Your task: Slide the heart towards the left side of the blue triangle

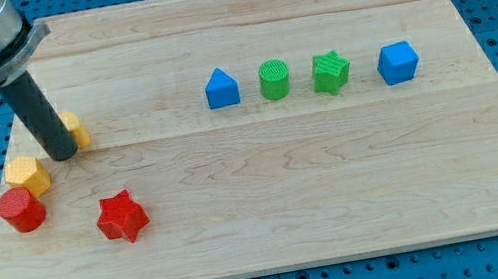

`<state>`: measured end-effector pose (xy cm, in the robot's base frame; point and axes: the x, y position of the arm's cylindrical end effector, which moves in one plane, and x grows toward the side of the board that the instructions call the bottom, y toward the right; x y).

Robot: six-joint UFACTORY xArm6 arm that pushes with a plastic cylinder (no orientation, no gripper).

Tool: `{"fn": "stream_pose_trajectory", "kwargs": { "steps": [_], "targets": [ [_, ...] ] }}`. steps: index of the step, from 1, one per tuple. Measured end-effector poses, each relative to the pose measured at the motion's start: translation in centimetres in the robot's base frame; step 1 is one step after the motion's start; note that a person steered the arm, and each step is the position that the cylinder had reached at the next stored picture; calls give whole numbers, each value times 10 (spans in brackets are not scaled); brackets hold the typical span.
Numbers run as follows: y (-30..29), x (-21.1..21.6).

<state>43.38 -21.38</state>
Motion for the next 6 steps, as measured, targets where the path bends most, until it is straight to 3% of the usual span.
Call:
{"fn": "stream_pose_trajectory", "kwargs": {
  "steps": [4,6],
  "targets": [
    [-49,-72],
    [25,-66]
  ]
}}
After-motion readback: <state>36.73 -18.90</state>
